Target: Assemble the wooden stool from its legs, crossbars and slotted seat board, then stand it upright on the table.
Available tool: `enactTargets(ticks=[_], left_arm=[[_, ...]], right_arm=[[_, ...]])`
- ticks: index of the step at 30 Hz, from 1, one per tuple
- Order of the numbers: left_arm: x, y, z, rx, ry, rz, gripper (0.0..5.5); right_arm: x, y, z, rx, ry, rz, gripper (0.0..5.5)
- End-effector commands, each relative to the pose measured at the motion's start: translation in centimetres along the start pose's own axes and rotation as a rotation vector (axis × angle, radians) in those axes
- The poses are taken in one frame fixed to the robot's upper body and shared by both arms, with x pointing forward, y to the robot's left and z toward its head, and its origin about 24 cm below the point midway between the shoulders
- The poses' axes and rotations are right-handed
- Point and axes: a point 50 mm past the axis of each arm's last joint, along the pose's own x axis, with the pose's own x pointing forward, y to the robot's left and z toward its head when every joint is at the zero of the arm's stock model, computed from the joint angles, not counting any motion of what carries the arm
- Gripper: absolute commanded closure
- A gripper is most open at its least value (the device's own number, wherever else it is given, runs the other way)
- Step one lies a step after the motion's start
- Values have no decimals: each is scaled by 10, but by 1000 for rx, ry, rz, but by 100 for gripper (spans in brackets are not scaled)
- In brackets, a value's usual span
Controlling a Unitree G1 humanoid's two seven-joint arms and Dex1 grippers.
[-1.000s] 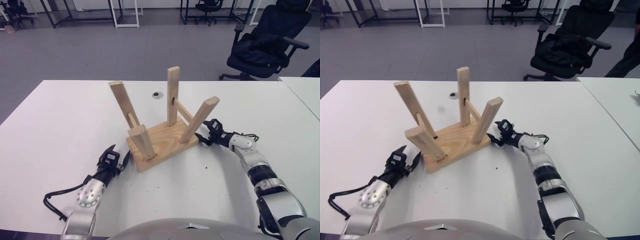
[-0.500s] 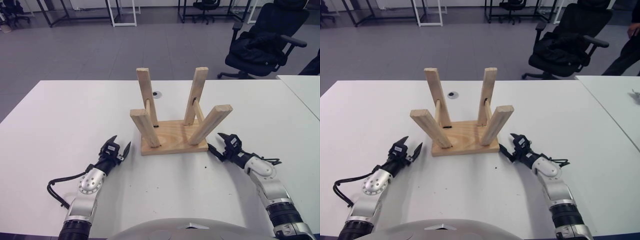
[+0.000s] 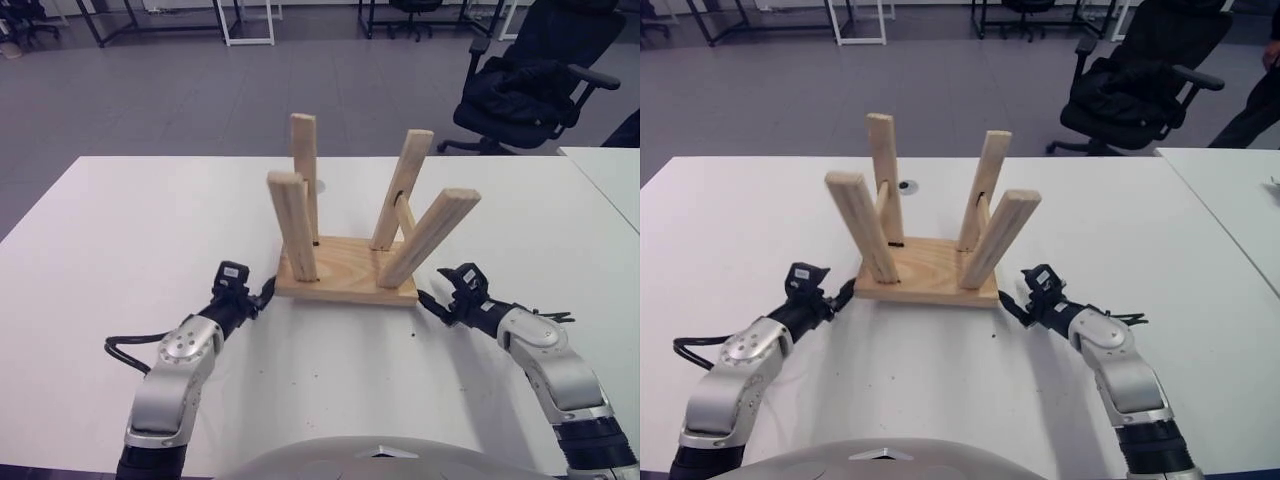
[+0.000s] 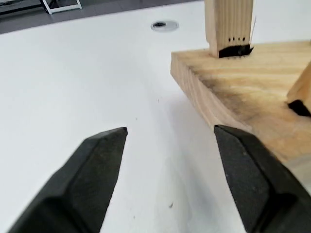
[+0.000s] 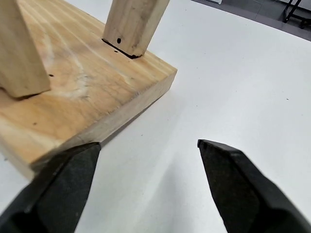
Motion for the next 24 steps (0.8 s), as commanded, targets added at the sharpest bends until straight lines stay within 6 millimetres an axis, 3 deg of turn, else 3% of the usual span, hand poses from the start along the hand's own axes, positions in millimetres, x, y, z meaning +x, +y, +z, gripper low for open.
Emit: enactTargets(ticks=[1, 6, 12, 18, 21, 24], left_arm=[[-9, -37, 43, -33, -125, -351, 218], [-21, -32, 47, 20, -69, -369, 218], [-29, -26, 52, 45, -35, -372, 218], [-40, 30, 39, 213, 116, -226, 218], [-44, 62, 42, 289, 91, -275, 218], [-52, 82, 32, 360, 167, -364, 218]], right_arm=[[-10, 31, 63, 0, -209, 335, 173], [-27, 24, 79, -24, -208, 338, 173], [-36, 25, 75, -42, -144, 365, 173], [-42, 4, 63, -114, -70, 321, 173], [-46, -20, 63, -154, -58, 265, 173], [-50, -35, 60, -192, -34, 264, 173]])
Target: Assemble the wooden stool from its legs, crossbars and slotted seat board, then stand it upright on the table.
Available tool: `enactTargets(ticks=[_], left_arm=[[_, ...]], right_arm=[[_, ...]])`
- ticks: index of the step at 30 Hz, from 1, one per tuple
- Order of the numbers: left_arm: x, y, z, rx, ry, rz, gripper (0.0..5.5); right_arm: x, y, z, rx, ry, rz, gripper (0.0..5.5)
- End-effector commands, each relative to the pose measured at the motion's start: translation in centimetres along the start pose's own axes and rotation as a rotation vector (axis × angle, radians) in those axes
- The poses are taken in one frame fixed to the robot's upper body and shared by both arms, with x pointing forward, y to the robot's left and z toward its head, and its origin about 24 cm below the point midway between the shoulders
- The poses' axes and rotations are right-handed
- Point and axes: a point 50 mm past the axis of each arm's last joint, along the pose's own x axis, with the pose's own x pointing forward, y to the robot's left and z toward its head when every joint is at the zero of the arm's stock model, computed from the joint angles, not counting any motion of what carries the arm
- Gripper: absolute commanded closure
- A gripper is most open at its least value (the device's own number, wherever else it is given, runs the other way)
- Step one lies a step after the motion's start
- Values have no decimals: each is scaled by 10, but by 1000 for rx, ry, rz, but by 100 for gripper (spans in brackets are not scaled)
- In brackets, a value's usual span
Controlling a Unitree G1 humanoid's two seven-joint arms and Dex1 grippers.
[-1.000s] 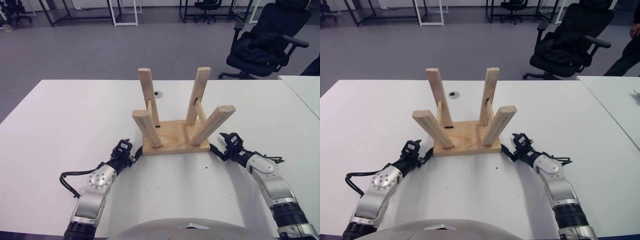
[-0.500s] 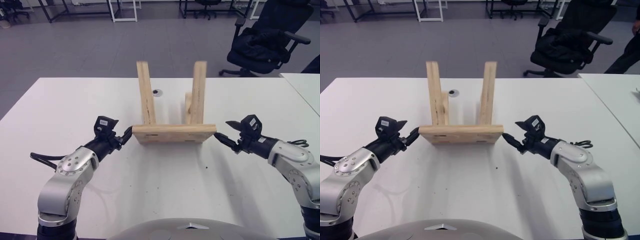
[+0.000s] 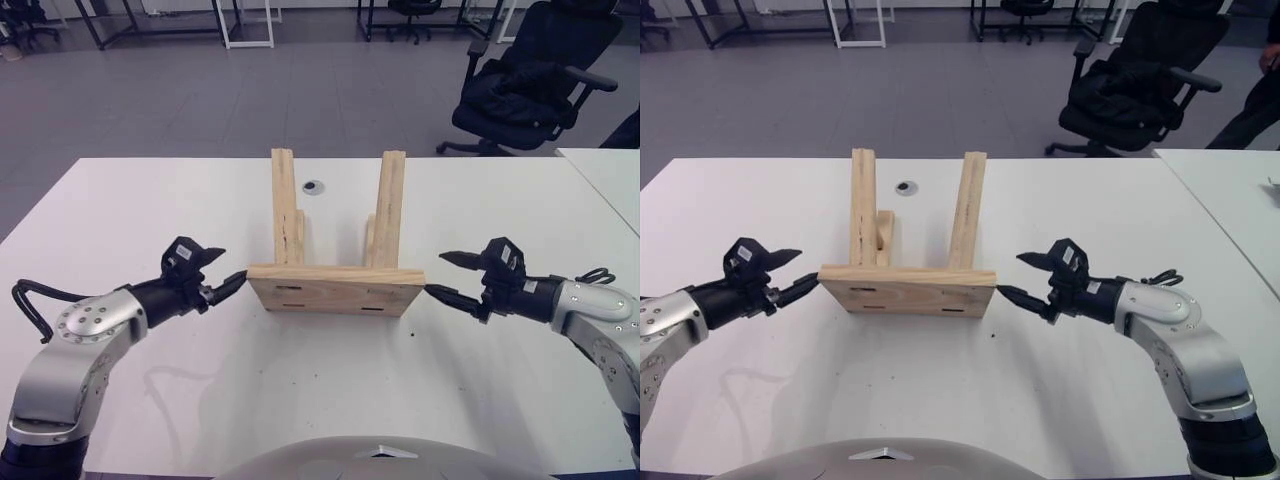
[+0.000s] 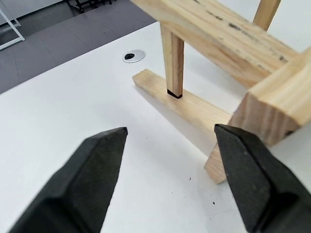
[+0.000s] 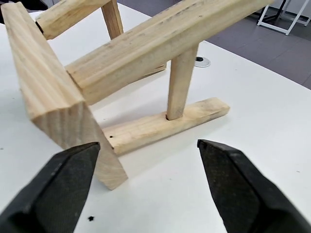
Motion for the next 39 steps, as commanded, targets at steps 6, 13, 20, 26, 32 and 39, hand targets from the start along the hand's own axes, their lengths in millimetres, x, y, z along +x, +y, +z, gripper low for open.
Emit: enactTargets(ticks=[6, 13, 20, 26, 32, 39], left_arm=[[2, 2, -13, 110, 72, -426, 218], [47, -6, -7, 181, 22, -548, 218], [58, -8, -15, 184, -5, -577, 329], [59, -13, -1, 189, -114, -578, 380], [39, 4, 78, 38, -385, -662, 380], [-17, 25, 164, -325, -380, -998, 411]], right_arm=[[3, 0, -9, -119, 90, 257, 173], [51, 9, -6, -149, 48, 362, 173], [66, 9, -20, -146, 90, 388, 277], [60, 2, 3, -143, -6, 382, 368], [33, -5, 69, -89, -194, 519, 368], [-30, 1, 158, 168, -259, 932, 407]])
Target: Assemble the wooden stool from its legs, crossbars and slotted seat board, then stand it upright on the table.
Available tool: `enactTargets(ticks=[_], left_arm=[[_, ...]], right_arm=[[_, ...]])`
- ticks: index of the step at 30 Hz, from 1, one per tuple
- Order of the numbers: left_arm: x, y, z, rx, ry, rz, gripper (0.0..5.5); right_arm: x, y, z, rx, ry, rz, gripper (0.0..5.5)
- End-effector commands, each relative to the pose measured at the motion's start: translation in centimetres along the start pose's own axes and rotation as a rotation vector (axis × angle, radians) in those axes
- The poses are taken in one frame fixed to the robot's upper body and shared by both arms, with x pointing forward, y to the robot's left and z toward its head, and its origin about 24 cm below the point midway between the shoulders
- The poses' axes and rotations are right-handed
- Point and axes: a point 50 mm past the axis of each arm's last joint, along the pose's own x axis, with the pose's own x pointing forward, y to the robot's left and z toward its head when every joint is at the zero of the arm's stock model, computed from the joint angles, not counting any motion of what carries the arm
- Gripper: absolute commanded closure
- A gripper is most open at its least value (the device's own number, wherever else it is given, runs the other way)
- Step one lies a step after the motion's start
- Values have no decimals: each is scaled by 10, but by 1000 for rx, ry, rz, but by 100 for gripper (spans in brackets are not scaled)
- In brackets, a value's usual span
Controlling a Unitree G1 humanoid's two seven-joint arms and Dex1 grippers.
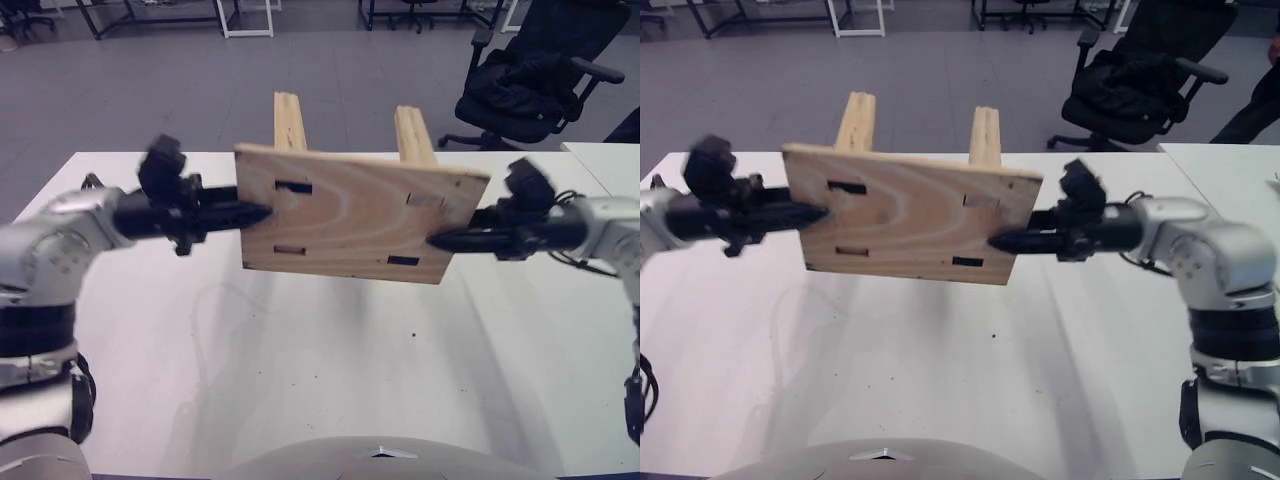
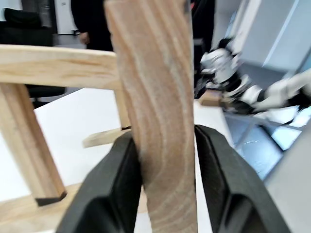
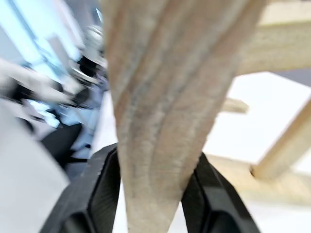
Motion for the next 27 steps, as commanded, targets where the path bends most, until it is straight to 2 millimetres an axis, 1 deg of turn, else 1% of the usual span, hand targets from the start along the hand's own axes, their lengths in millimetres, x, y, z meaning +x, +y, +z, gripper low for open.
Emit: enactTargets(ticks=[1, 3, 5, 6, 8, 10, 11, 13, 15, 17, 19, 21, 23, 25, 26, 27], left_arm=[[8, -25, 39, -169, 12, -156, 418], [10, -21, 34, -337, 25, -199, 418], [7, -12, 43, -473, -16, -234, 418], [9, -12, 47, -522, -1, -261, 418], [13, -12, 51, -602, 28, -317, 418], [12, -9, 47, -702, 25, -340, 418], [9, -9, 39, -759, 35, -344, 418], [7, -13, 21, -881, 61, -382, 418], [5, -9, -1, -995, 60, -382, 418], [3, -4, -16, -1066, 38, -361, 418], [3, -1, -28, -1112, 45, -341, 418], [2, -2, -42, -1147, 68, -308, 416], [-2, 1, -58, -1145, 87, -214, 413], [-10, 5, -72, -1120, 101, -94, 413], [-13, 8, -74, -1104, 94, -51, 373], [-15, 11, -75, -1086, 88, -14, 345]], right_arm=[[10, 36, 54, 101, -1, 302, 410], [14, 32, 62, 250, 8, 359, 410], [18, 25, 66, 384, 17, 401, 409], [18, 22, 67, 458, 19, 436, 409], [14, 22, 62, 600, 14, 499, 409], [14, 25, 52, 735, 20, 574, 409], [14, 27, 46, 813, 19, 611, 409], [10, 29, 27, 965, 3, 652, 409], [10, 26, 8, 1074, -17, 664, 409], [10, 19, -8, 1165, -35, 650, 409], [14, 15, -33, 1238, -25, 591, 409], [19, 8, -51, 1257, -36, 533, 409], [23, 4, -65, 1250, -37, 459, 409], [25, -1, -83, 1239, -27, 344, 409], [23, -6, -86, 1236, -47, 296, 409], [22, -10, -87, 1227, -62, 261, 362]])
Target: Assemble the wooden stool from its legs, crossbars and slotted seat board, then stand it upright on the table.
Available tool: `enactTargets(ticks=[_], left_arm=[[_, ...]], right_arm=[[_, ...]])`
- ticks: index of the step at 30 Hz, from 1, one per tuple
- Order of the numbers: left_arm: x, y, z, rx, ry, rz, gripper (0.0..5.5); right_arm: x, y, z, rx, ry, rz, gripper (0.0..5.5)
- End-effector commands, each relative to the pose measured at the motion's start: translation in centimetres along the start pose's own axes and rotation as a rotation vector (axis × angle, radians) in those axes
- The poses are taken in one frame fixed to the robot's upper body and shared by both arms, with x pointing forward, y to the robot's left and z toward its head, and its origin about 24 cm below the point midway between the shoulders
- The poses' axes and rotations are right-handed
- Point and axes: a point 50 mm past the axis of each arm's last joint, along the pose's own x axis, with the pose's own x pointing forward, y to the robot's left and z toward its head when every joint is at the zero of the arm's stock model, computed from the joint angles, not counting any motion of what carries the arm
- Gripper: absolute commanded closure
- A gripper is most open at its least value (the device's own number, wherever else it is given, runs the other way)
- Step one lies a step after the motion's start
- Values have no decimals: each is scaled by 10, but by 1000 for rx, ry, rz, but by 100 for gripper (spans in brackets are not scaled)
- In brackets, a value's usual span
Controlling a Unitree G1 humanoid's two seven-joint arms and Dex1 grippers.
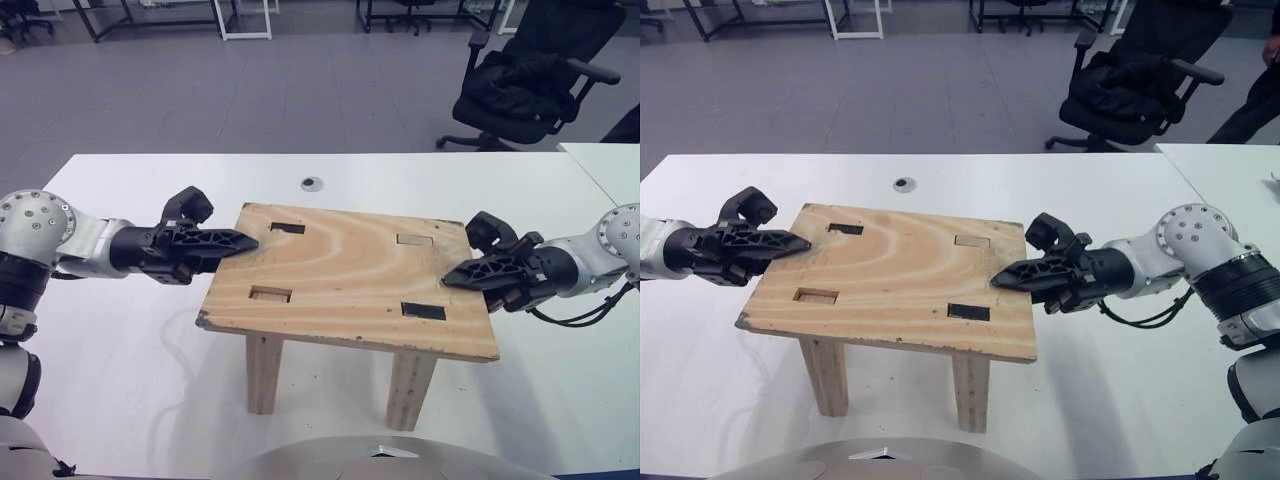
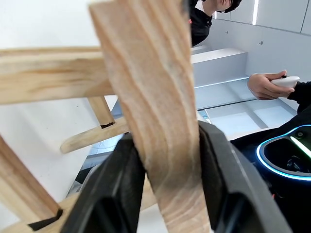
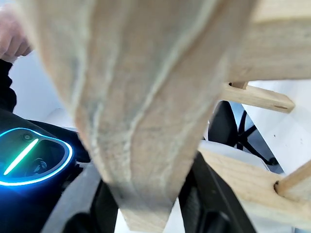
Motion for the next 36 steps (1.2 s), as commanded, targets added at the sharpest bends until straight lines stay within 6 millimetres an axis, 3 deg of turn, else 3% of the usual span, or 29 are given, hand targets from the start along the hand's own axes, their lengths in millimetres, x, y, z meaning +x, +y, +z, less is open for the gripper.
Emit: enactTargets(ticks=[1, 7, 14, 19, 21, 24, 28, 30, 32, 36], left_arm=[[-5, 21, 5, 44, -100, 76, 334], [-17, 14, 22, 155, -246, 97, 221], [-59, -9, 32, 356, -496, 137, 98], [-96, -30, 28, 651, -707, 237, 17], [-106, -22, 26, 744, -780, 369, 12], [-117, 6, 24, 829, -905, 625, 12], [-116, 44, 24, 906, -1004, 912, 12], [-111, 52, 32, 1010, -959, 1118, 12], [-101, 49, 42, 1102, -999, 1191, 12], [-87, 59, 40, 1165, -1082, 1266, 12]], right_arm=[[-6, -26, 9, -16, -143, -25, 346], [-27, -14, 21, -134, -281, -130, 217], [-67, 0, 29, -320, -554, -211, 75], [-99, -3, 36, -527, -892, -311, 69], [-109, -5, 46, -607, -1027, -366, 69], [-117, -11, 59, -719, -1176, -468, 69], [-113, -40, 73, -852, -1286, -725, 69], [-106, -50, 84, -917, -1332, -834, 69], [-99, -60, 90, -993, -1323, -959, 69], [-94, -70, 95, -1109, -1306, -1132, 69]])
